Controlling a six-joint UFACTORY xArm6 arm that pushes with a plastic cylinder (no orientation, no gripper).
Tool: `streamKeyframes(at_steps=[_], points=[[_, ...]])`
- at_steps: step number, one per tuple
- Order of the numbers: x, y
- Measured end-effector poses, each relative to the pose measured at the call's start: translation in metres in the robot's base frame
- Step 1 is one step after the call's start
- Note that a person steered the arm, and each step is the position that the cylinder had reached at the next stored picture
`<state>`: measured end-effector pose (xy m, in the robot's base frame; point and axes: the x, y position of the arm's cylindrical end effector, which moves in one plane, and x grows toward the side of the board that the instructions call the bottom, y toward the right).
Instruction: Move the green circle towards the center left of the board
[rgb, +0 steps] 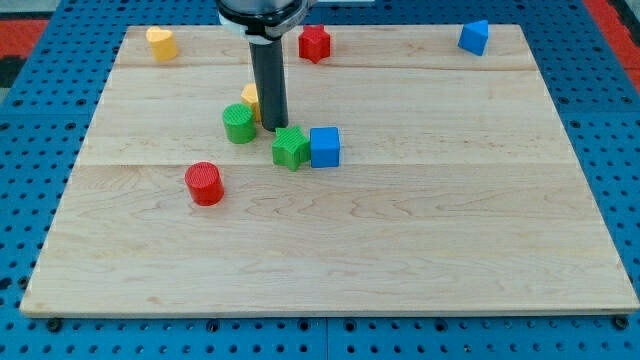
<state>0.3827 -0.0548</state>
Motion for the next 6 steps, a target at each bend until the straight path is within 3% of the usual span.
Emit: streamKeyframes(at_steps=[1,3,4,6], points=[[0.005,-0.007],[0.008,-0.108],[0.007,-0.108],[-0.034,-0.106]])
